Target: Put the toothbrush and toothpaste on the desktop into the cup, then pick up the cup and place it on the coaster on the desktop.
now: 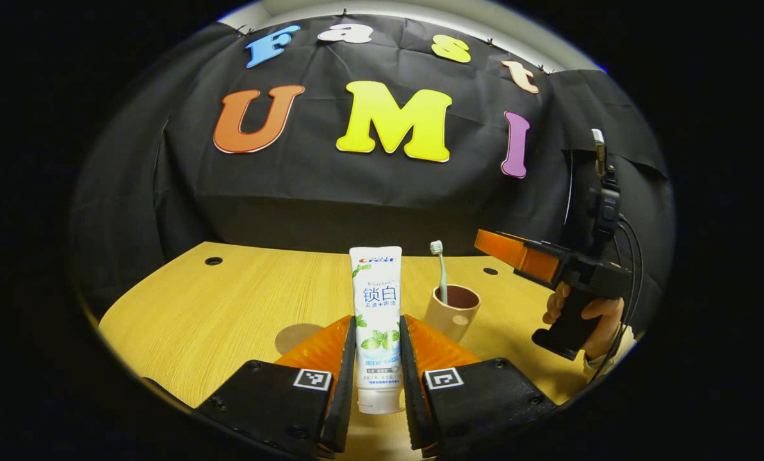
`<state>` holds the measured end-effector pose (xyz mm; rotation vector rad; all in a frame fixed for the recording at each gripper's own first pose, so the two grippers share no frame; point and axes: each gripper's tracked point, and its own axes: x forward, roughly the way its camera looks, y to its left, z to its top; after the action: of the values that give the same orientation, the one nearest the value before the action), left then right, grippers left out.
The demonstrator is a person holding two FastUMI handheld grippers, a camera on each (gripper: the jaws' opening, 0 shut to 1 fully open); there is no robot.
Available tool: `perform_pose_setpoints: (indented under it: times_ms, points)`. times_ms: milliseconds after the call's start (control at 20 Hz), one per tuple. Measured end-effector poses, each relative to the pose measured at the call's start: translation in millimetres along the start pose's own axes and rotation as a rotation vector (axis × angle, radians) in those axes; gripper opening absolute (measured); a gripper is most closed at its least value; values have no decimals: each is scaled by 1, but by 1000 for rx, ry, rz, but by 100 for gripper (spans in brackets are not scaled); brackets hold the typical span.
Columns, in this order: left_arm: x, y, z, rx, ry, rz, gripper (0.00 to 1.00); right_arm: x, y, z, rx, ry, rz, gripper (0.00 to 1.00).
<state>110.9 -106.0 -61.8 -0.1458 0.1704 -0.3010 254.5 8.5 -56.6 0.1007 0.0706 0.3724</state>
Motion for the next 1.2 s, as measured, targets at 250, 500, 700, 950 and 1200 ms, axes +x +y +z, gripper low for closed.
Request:
perform_pose_setpoints:
  times_ms: [250,500,700,950,1200]
  points:
    - [27,-33,24,11,-43,-41,39,-20,-22,-15,-44,13,-37,97]
    - [61,-62,46,8,-81,-71,39,-19,-53,-49,30,62,-106,99]
    - [91,-86,59,16,-122,-104,39,-24,-76,-44,0,31,-186,97]
    - [116,-108,48,6,-111,-148,39,-28,-80,-41,-41,25,-228,97]
    - [130,-106,41,-3,-103,-140,39,-32,-87,-34,27,5,-234,97]
